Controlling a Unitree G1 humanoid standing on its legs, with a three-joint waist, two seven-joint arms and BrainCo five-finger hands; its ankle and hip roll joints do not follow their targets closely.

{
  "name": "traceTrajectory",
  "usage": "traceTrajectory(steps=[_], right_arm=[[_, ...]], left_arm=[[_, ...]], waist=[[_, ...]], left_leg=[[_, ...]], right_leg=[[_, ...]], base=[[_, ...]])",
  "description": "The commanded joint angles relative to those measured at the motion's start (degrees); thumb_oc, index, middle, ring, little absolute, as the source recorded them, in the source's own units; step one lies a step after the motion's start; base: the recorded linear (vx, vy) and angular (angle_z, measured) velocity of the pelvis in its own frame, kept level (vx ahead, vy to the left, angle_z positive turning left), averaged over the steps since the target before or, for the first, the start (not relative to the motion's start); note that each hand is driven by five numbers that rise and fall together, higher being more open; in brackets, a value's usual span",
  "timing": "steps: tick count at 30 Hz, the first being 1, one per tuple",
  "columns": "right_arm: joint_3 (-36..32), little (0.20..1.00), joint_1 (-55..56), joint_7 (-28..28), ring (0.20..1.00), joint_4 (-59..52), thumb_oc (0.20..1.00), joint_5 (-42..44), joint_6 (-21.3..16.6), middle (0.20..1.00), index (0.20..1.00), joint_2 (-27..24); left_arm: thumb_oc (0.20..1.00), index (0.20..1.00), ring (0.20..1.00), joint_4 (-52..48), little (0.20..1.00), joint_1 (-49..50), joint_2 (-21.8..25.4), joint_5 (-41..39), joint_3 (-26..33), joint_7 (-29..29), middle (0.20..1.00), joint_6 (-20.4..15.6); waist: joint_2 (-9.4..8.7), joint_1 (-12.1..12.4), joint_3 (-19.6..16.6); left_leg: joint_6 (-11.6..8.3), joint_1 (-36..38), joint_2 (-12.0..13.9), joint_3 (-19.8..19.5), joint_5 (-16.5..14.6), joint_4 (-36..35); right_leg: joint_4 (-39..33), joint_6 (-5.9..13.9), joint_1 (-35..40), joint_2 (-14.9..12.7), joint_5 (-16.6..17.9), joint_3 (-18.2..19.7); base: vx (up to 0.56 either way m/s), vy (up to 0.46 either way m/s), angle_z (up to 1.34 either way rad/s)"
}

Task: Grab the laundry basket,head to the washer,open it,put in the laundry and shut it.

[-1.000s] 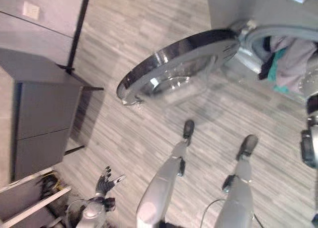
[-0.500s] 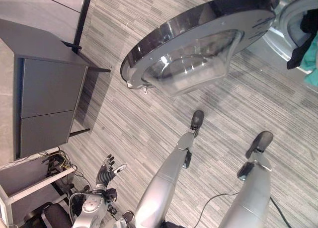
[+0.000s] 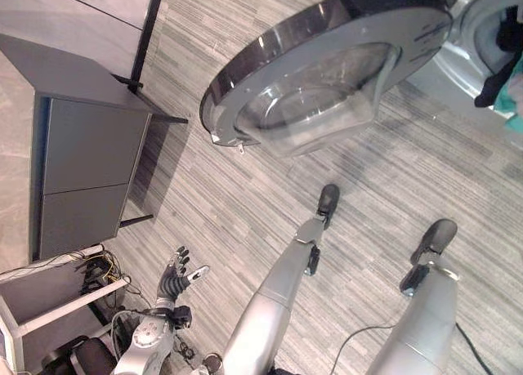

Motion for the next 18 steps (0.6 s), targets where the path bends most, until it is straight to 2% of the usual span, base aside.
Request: traceTrajectory(steps=[1,2,4,6,9,11,12,13,14,15,18], right_arm=[[11.19,0.200,-8.14,-4.11,0.200,-18.66,0.200,-6.48,-8.15,0.200,0.200,-7.99],[16.49,0.200,-11.79,-5.77,0.200,-29.40,0.200,-12.02,-11.05,0.200,0.200,-10.55],[18.60,0.200,-13.52,-6.61,0.200,-30.12,0.200,-13.38,-12.06,0.200,0.200,-11.82],[20.44,0.200,-16.01,-7.53,0.200,-25.90,0.200,-12.68,-11.91,0.200,0.200,-12.67],[17.40,0.200,-13.97,-8.20,0.200,-17.29,0.200,-11.53,-8.69,0.200,0.200,-12.14],[13.30,0.200,-9.37,-6.17,0.200,-12.02,0.200,-10.21,-5.86,0.200,0.200,-11.08],[11.81,0.294,-6.22,-3.90,0.294,-8.63,0.294,-10.48,-3.58,0.294,0.294,-10.24],[11.26,0.423,-3.77,-1.69,0.423,-5.87,0.423,-10.12,-1.50,0.423,0.423,-9.31],[10.90,1.000,-1.28,1.18,1.000,-2.63,1.000,-10.18,0.98,1.000,1.000,-8.68],[12.08,1.000,2.21,5.24,1.000,0.38,1.000,-13.53,5.24,1.000,1.000,-7.26],[12.69,1.000,4.86,7.70,1.000,2.39,1.000,-16.41,6.89,1.000,1.000,-5.66]], left_arm=[[1.000,1.000,1.000,3.98,1.000,1.03,2.75,-1.99,2.63,2.23,1.000,-0.86],[1.000,1.000,1.000,5.51,1.000,2.39,4.26,-1.30,3.32,0.78,1.000,-0.98],[1.000,1.000,1.000,5.84,1.000,2.94,4.94,-1.26,3.73,0.00,1.000,-1.55],[1.000,1.000,1.000,5.74,1.000,3.77,5.22,-1.35,3.37,-0.41,1.000,-1.56],[1.000,1.000,1.000,6.07,1.000,3.43,4.14,-2.03,1.33,0.33,1.000,-1.12],[1.000,1.000,1.000,5.78,1.000,2.81,3.75,-1.79,-0.14,0.19,1.000,-0.98],[1.000,1.000,1.000,5.94,1.000,2.68,3.52,-1.74,-0.38,0.08,1.000,-1.03],[1.000,1.000,1.000,5.56,1.000,2.18,3.32,-1.76,-0.35,0.03,1.000,-1.11],[1.000,1.000,1.000,5.50,1.000,1.80,3.53,-1.86,0.09,-0.22,1.000,-1.00],[1.000,1.000,1.000,4.73,1.000,1.85,3.87,-2.39,1.46,-0.58,1.000,-1.25],[1.000,1.000,1.000,4.21,1.000,2.54,4.10,-2.56,2.87,-0.94,1.000,-1.04]], waist=[[0.20,2.97,-1.91],[-0.54,2.70,-2.74],[-0.76,2.68,-3.27],[-0.86,2.89,-4.15],[0.12,3.60,-4.57],[0.99,3.81,-4.29],[1.38,3.87,-4.02],[1.66,3.90,-3.64],[1.63,3.86,-3.32],[0.99,3.30,-2.24],[0.65,2.67,-1.15]], left_leg=[[-3.27,-0.55,0.77,-0.69,-9.46,0.94],[-3.57,-1.11,0.42,-1.11,-9.02,0.72],[-3.68,-1.45,0.14,-1.38,-8.96,0.75],[-3.74,-2.11,-0.26,-1.58,-8.85,0.83],[-3.28,-2.18,-0.73,-1.51,-9.08,0.84],[-3.00,-1.86,-0.86,-1.36,-9.17,1.00],[-2.84,-1.60,-0.92,-1.13,-9.27,1.08],[-2.81,-1.58,-0.80,-0.90,-9.22,1.08],[-2.75,-1.46,-0.65,-0.69,-9.18,1.04],[-2.74,-1.09,-0.15,-0.29,-8.98,0.68],[-2.87,-0.89,0.34,-0.14,-8.62,0.29]], right_leg=[[2.67,0.93,6.17,2.32,-9.79,0.30],[3.03,1.12,5.74,2.02,-9.84,0.21],[3.37,1.21,5.52,1.88,-9.92,0.13],[4.26,1.37,4.83,1.41,-9.90,0.16],[5.08,1.37,4.43,0.89,-10.14,0.44],[5.51,1.41,4.55,0.82,-10.33,0.91],[5.77,1.32,4.54,0.88,-10.44,1.28],[5.83,1.28,4.51,0.80,-10.41,1.32],[5.69,1.23,4.58,0.79,-10.47,1.35],[5.19,0.99,4.73,1.10,-10.15,1.39],[4.65,0.78,4.80,1.49,-9.87,1.32]], base=[[0.04,-0.002,-0.02],[0.00,0.000,0.00],[0.04,0.005,0.01],[0.04,0.022,0.05],[0.03,0.039,0.06],[0.02,0.030,0.10],[0.00,0.037,0.13],[-0.01,0.035,0.10],[-0.03,0.003,0.06],[0.00,0.000,0.00],[-0.03,-0.024,-0.06]])
